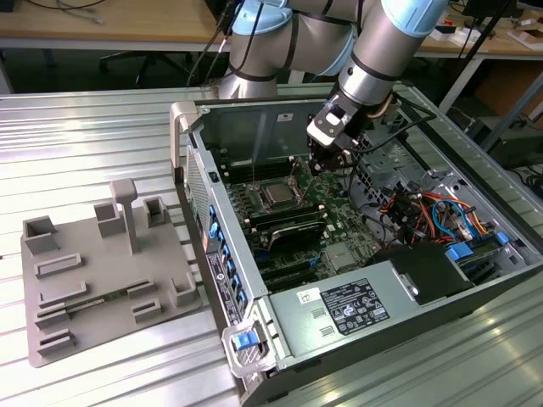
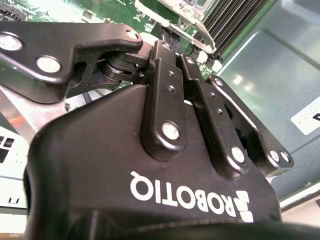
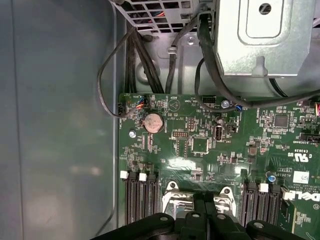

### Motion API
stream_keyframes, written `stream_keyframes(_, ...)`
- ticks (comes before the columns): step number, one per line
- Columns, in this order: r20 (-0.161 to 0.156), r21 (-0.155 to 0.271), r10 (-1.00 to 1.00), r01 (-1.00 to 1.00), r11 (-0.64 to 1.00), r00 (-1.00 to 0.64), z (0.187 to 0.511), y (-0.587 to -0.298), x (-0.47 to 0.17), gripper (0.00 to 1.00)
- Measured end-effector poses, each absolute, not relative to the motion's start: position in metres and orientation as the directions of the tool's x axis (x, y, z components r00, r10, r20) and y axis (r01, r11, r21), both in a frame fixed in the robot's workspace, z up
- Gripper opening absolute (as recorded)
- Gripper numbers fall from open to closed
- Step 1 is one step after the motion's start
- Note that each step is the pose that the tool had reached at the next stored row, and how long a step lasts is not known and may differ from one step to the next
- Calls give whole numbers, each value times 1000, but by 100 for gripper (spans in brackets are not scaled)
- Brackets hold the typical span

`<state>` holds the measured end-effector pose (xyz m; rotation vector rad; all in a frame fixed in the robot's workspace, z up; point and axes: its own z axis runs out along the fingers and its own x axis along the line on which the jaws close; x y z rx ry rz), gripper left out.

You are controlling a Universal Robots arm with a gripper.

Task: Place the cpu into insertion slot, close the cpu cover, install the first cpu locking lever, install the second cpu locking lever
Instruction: 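Close the cpu cover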

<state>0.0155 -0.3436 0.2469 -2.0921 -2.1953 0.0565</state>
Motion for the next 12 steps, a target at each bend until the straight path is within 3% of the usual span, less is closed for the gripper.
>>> stream_keyframes(12,55,-98,997,994,51,-45,247,-344,1,11)
